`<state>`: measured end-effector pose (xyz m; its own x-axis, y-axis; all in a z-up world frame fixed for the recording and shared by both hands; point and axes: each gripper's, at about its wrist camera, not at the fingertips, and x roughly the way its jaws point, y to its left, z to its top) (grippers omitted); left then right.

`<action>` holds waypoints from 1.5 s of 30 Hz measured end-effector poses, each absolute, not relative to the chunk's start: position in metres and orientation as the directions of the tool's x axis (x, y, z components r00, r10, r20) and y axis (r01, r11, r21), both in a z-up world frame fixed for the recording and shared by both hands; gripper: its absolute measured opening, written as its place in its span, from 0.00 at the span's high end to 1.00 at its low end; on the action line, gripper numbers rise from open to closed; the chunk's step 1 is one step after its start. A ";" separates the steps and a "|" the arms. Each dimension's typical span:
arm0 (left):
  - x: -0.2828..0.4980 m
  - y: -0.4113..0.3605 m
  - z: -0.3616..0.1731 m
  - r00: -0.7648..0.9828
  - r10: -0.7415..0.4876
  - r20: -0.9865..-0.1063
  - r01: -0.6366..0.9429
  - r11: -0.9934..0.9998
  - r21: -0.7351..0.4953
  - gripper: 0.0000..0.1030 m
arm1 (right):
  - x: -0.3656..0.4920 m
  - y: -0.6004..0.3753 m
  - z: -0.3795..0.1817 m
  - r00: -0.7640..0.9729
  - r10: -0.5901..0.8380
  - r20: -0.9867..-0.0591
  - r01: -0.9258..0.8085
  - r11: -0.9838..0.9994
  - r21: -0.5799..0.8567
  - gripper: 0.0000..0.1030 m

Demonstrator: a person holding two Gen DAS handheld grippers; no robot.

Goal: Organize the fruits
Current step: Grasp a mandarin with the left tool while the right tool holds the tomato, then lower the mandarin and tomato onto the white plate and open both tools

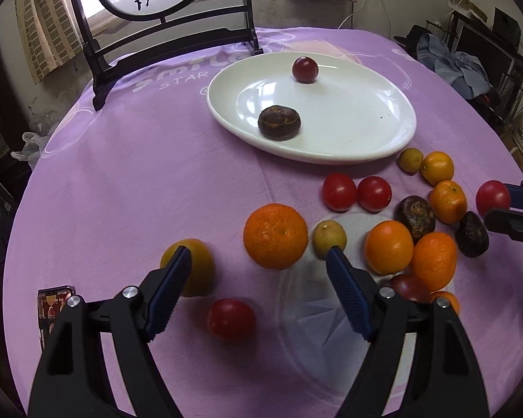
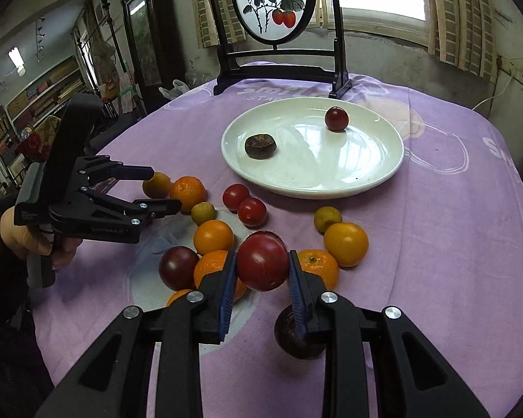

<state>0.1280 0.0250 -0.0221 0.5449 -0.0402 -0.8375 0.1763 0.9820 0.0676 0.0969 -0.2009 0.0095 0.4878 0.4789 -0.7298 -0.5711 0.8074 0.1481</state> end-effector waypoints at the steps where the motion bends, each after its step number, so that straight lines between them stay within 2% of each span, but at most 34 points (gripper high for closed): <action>1: 0.127 0.026 -0.023 0.556 -0.029 -0.831 0.177 0.981 0.084 0.25 | 0.096 -0.200 0.010 0.489 0.480 -0.729 -0.572 0.807 0.147 0.72; 8: 0.136 0.012 -0.026 0.589 -0.022 -0.808 0.220 0.966 0.134 0.26 | 0.088 -0.197 0.012 0.487 0.493 -0.721 -0.582 0.798 0.153 0.72; 10: 0.140 0.005 -0.027 0.616 -0.005 -0.788 0.240 0.953 0.182 0.35 | 0.086 -0.197 0.014 0.487 0.499 -0.717 -0.586 0.795 0.156 0.72; 11: 0.143 0.003 -0.028 0.615 -0.010 -0.788 0.252 0.950 0.185 0.50 | 0.085 -0.197 0.015 0.487 0.502 -0.715 -0.588 0.794 0.157 0.72; 12: 0.147 0.003 -0.028 0.596 -0.027 -0.802 0.268 0.949 0.167 0.60 | 0.084 -0.197 0.016 0.489 0.502 -0.713 -0.588 0.793 0.156 0.72; 13: 0.150 0.005 -0.027 0.580 -0.055 -0.813 0.281 0.950 0.136 0.63 | 0.083 -0.197 0.017 0.490 0.502 -0.712 -0.589 0.793 0.154 0.72; 23: 0.141 -0.002 -0.025 0.533 -0.036 -0.845 0.404 0.889 0.217 0.61 | 0.076 -0.193 0.024 0.487 0.520 -0.702 -0.610 0.777 0.152 0.72; 27: 0.144 -0.002 -0.030 0.512 -0.013 -0.859 0.398 0.890 0.224 0.44 | 0.078 -0.190 0.024 0.483 0.521 -0.704 -0.616 0.774 0.150 0.72; 28: 0.146 -0.002 -0.029 0.520 -0.005 -0.854 0.390 0.891 0.232 0.44 | 0.078 -0.190 0.025 0.486 0.521 -0.701 -0.613 0.775 0.151 0.72; 29: 0.149 0.000 -0.029 0.522 -0.010 -0.853 0.379 0.898 0.222 0.49 | 0.078 -0.190 0.025 0.485 0.525 -0.699 -0.614 0.774 0.155 0.72; 30: 0.152 0.002 -0.029 0.515 -0.031 -0.856 0.374 0.907 0.192 0.62 | 0.077 -0.190 0.026 0.485 0.529 -0.696 -0.615 0.772 0.159 0.72; 36: 0.151 0.004 -0.024 0.524 -0.071 -0.849 0.345 0.929 0.136 0.64 | 0.081 -0.192 0.030 0.501 0.520 -0.692 -0.601 0.785 0.154 0.72; 45: 0.168 0.011 0.029 0.646 -0.126 -0.753 0.237 0.971 0.041 0.64 | 0.110 -0.183 0.048 0.591 0.465 -0.659 -0.565 0.822 0.074 0.72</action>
